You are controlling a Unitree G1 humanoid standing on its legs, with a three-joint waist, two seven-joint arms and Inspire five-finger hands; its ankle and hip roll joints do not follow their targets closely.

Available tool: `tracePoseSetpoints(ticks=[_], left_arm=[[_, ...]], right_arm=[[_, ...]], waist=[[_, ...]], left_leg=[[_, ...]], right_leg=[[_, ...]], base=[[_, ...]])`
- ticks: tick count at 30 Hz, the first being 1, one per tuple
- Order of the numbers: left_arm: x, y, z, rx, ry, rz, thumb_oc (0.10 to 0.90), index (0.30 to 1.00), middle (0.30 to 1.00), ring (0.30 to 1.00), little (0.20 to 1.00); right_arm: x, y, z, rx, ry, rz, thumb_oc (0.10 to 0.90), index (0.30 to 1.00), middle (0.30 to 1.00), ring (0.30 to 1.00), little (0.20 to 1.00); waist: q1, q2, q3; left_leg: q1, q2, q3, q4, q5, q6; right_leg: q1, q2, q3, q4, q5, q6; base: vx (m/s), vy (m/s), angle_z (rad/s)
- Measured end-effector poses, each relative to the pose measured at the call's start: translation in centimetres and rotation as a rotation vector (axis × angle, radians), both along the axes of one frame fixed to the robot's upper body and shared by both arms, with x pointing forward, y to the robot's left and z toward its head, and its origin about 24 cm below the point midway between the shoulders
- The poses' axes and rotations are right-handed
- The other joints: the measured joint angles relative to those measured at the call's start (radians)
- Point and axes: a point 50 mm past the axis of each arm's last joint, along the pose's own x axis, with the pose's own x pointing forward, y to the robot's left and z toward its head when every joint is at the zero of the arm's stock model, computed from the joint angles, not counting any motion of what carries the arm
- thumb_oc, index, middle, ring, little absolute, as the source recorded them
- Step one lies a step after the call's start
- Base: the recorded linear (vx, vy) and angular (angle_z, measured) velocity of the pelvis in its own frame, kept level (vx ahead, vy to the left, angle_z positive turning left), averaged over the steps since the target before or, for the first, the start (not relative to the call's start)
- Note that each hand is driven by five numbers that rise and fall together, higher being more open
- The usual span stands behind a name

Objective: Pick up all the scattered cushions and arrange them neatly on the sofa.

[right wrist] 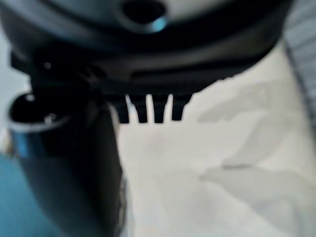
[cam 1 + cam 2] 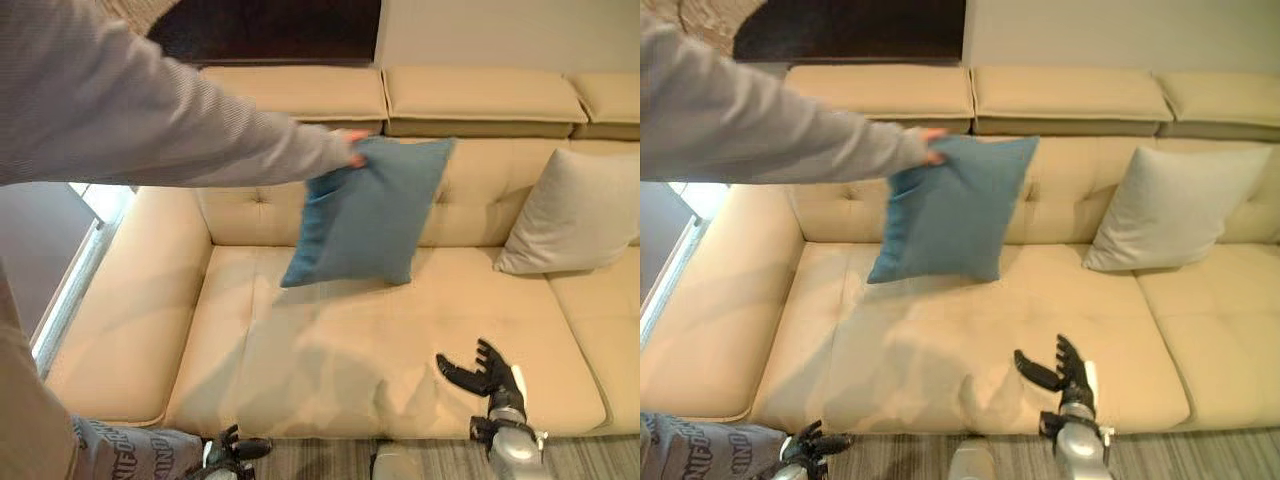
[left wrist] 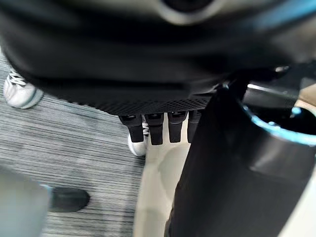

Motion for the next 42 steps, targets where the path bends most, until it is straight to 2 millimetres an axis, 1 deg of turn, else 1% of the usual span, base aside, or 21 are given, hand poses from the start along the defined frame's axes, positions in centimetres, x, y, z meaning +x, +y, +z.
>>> tracePoseSetpoints(ticks=[1, 2, 3, 4, 5, 6, 7, 9, 11, 14, 15, 16, 20, 23, 27, 30, 36, 38, 40, 41, 42], left_arm=[[-0.3, 0.0, -0.2, 0.0, 0.021, 0.008, 0.8, 0.9, 0.9, 0.9, 0.9], [-0.3, 0.0, -0.2, 0.0, 0.031, 0.006, 0.8, 0.9, 0.9, 0.9, 0.9], [-0.2, 0.2, -0.2, 0.004, 0.037, 0.009, 0.8, 0.9, 0.9, 0.9, 0.9], [-0.5, 0.3, -0.3, 0.009, 0.045, 0.009, 0.8, 0.9, 0.9, 0.9, 0.9], [-0.6, 0.4, -0.4, 0.015, 0.054, -0.003, 0.8, 0.9, 0.9, 0.9, 0.9], [-1.2, 0.5, -0.5, 0.036, 0.084, -0.041, 0.8, 0.9, 0.9, 0.9, 0.9], [-0.7, 0.8, -0.4, 0.04, 0.085, -0.034, 0.8, 0.9, 0.9, 0.9, 0.9], [-1.4, 1.6, -0.5, 0.069, 0.119, -0.041, 0.8, 0.9, 0.9, 0.9, 0.9], [-2.6, 2.5, -0.6, 0.108, 0.175, -0.054, 0.8, 0.9, 0.9, 0.9, 0.9], [-4.1, 3.4, -0.7, 0.132, 0.236, -0.033, 0.8, 0.9, 0.9, 0.9, 0.9], [-4.9, 3.9, -0.8, 0.135, 0.263, -0.008, 0.8, 0.9, 0.9, 0.9, 0.9], [-5.2, 3.8, -0.8, 0.137, 0.277, -0.002, 0.8, 0.9, 0.9, 0.9, 0.9], [-5.9, 3.3, -1.1, 0.126, 0.294, 0.0, 0.8, 0.9, 0.9, 0.9, 0.9], [-6.4, 2.6, -1.3, 0.104, 0.307, 0.001, 0.8, 0.9, 0.9, 0.9, 0.9], [-7.5, 2.0, -1.5, 0.05, 0.318, 0.02, 0.8, 0.9, 0.9, 0.9, 0.9], [-7.6, 1.9, -1.6, 0.019, 0.31, 0.007, 0.8, 0.9, 0.9, 0.9, 0.9], [-7.0, 1.8, -1.6, -0.009, 0.281, 0.038, 0.8, 0.9, 0.9, 0.9, 0.9], [-6.7, 2.0, -1.5, -0.006, 0.273, 0.039, 0.8, 0.9, 0.9, 0.9, 0.9], [-5.7, 2.6, -1.2, 0.011, 0.24, 0.034, 0.8, 0.9, 0.9, 0.9, 0.9], [-5.4, 2.6, -1.2, 0.01, 0.233, 0.034, 0.8, 0.9, 0.9, 0.9, 0.9], [-5.9, 2.5, -1.3, 0.008, 0.255, 0.03, 0.8, 0.9, 0.9, 0.9, 0.9]], right_arm=[[0.3, 0.8, -0.2, 0.02, -0.003, 0.01, 0.8, 0.9, 0.9, 0.9, 0.9], [0.6, 1.1, -0.1, 0.022, -0.006, 0.019, 0.8, 0.9, 0.9, 0.9, 0.9], [0.7, 1.5, -0.3, 0.023, 0.002, 0.038, 0.8, 0.9, 0.9, 0.9, 0.9], [0.5, 1.6, -0.3, 0.023, 0.007, 0.041, 0.8, 0.9, 0.9, 0.9, 0.9], [0.5, 1.5, -0.3, 0.021, 0.007, 0.036, 0.8, 0.9, 0.9, 0.9, 0.9], [0.5, 1.4, -0.3, 0.019, 0.007, 0.03, 0.8, 0.9, 0.9, 0.9, 0.9], [0.5, 1.2, -0.2, 0.016, 0.003, 0.027, 0.8, 0.9, 0.9, 0.9, 0.9], [0.9, 1.3, 0.0, 0.012, -0.008, 0.034, 0.8, 0.9, 0.9, 0.9, 0.9], [1.0, 1.9, -0.1, 0.015, -0.005, 0.062, 0.8, 0.9, 0.9, 0.9, 0.9], [1.8, 3.2, 0.1, 0.014, -0.015, 0.124, 0.8, 0.9, 0.9, 0.9, 0.9], [1.9, 3.6, 0.1, 0.019, -0.016, 0.14, 0.8, 0.9, 0.9, 0.9, 0.9], [1.9, 3.5, 0.1, 0.016, -0.011, 0.142, 0.8, 0.9, 0.9, 0.9, 0.9], [1.9, 2.6, 0.3, -0.039, 0.0, 0.161, 0.8, 0.9, 0.9, 0.9, 0.9], [0.6, 1.4, -0.2, -0.085, 0.06, 0.166, 0.8, 0.9, 0.9, 0.9, 0.9], [-0.4, 0.4, -0.4, -0.131, 0.1, 0.178, 0.8, 0.9, 0.9, 0.9, 0.9], [-0.4, 0.1, -0.3, -0.152, 0.109, 0.199, 0.8, 0.9, 0.9, 0.9, 0.9], [-0.4, 0.1, -0.4, -0.151, 0.11, 0.198, 0.8, 0.9, 0.9, 0.9, 0.9], [-0.3, 0.2, -0.3, -0.151, 0.107, 0.196, 0.8, 0.9, 0.9, 0.9, 0.9], [0.6, 0.9, -0.1, -0.131, 0.079, 0.199, 0.8, 0.9, 0.9, 0.9, 0.9], [1.1, 1.2, 0.1, -0.124, 0.06, 0.201, 0.8, 0.9, 0.9, 0.9, 0.9], [1.7, 1.2, 0.5, -0.128, 0.042, 0.205, 0.8, 0.9, 0.9, 0.9, 0.9]], waist=[[0.0, 0.005, 0.012], [-0.001, 0.009, 0.016], [0.017, 0.02, 0.029], [0.019, 0.037, 0.033], [0.02, 0.049, 0.041], [0.037, 0.071, 0.049], [0.052, 0.082, 0.051], [0.072, 0.08, 0.054], [0.118, 0.084, 0.045], [0.165, 0.081, 0.022], [0.17, 0.052, 0.007], [0.175, 0.037, -0.009], [0.177, 0.023, -0.055], [0.174, 0.054, -0.075], [0.168, 0.075, -0.083], [0.159, 0.092, -0.049], [0.153, 0.092, 0.015], [0.151, 0.081, 0.022], [0.153, 0.046, 0.049], [0.157, 0.04, 0.048], [0.162, 0.054, 0.044]], left_leg=[[-0.014, -0.006, 0.017, 0.019, -0.001, 0.019], [-0.026, 0.001, 0.028, 0.023, 0.003, 0.035], [-0.024, 0.009, 0.047, 0.013, 0.011, 0.045], [-0.043, 0.031, 0.059, 0.0, 0.041, 0.065], [-0.042, 0.041, 0.059, -0.011, 0.055, 0.069], [-0.028, 0.063, 0.066, -0.054, 0.096, 0.068], [-0.024, 0.075, 0.065, -0.097, 0.116, 0.063], [-0.029, 0.084, 0.096, -0.125, 0.158, 0.065], [-0.032, 0.126, 0.163, -0.118, 0.163, 0.066], [-0.051, 0.186, 0.227, -0.123, 0.169, 0.038], [-0.06, 0.18, 0.236, -0.127, 0.181, 0.012], [-0.062, 0.176, 0.244, -0.147, 0.208, -0.008], [-0.082, 0.19, 0.256, -0.18, 0.263, -0.043], [-0.103, 0.234, 0.226, -0.177, 0.281, -0.052], [-0.103, 0.252, 0.209, -0.176, 0.287, -0.061], [-0.105, 0.257, 0.193, -0.172, 0.302, -0.078], [-0.107, 0.243, 0.086, -0.146, 0.304, -0.077], [-0.129, 0.233, 0.058, -0.108, 0.303, -0.078], [-0.192, 0.22, 0.023, 0.007, 0.269, -0.088], [-0.175, 0.173, -0.023, -0.026, 0.201, -0.089], [-0.133, 0.125, -0.062, -0.13, 0.187, -0.073]], right_leg=[[0.0, 0.006, -0.006, -0.038, 0.106, 0.011], [-0.001, 0.014, 0.005, -0.064, 0.147, -0.037], [-0.01, 0.024, 0.009, -0.067, 0.109, -0.001], [0.007, 0.053, -0.008, -0.009, -0.022, 0.045], [0.006, 0.069, -0.009, 0.073, -0.097, 0.031], [0.004, 0.102, -0.007, 0.279, -0.235, 0.002], [0.023, 0.12, -0.015, 0.325, -0.322, -0.002], [0.082, 0.108, -0.015, 0.327, -0.38, 0.009], [0.156, 0.069, -0.075, 0.391, -0.432, 0.013], [0.259, 0.016, -0.168, 0.344, -0.436, 0.027], [0.314, -0.006, -0.18, 0.3, -0.343, 0.003], [0.338, 0.005, -0.184, 0.23, -0.381, 0.047], [0.382, 0.044, -0.171, 0.048, -0.465, 0.051], [0.392, 0.107, -0.171, -0.005, -0.448, 0.024], [0.39, 0.129, -0.166, -0.004, -0.456, 0.014], [0.389, 0.133, -0.169, 0.003, -0.461, 0.017], [0.398, 0.127, -0.144, -0.008, -0.456, 0.009], [0.399, 0.121, -0.134, -0.021, -0.448, 0.0], [0.4, 0.113, -0.115, -0.04, -0.421, -0.016], [0.388, 0.099, -0.089, -0.042, -0.415, -0.012], [0.368, 0.099, -0.056, -0.027, -0.414, -0.011]], base=[[-0.25, 0.092, -0.33], [-0.32, 0.117, -0.42], [-0.32, 0.112, -0.32], [-0.39, 0.125, -0.26], [-0.19, 0.05, -0.15], [-0.21, 0.018, -0.32], [-0.14, 0.006, -0.38], [-0.21, -0.02, -0.37], [-0.19, -0.033, -0.9], [-0.11, -0.057, -0.96], [-0.09, -0.125, -0.44], [-0.13, -0.182, -0.29], [-0.1, -0.188, -0.26], [-0.09, -0.174, 0.01], [-0.12, -0.16, -0.01], [-0.14, -0.093, 0.03], [-0.05, -0.043, -0.08], [0.03, 0.032, -0.08], [0.1, 0.117, -0.27], [0.1, 0.145, -0.7], [0.05, 0.12, -1.19]])
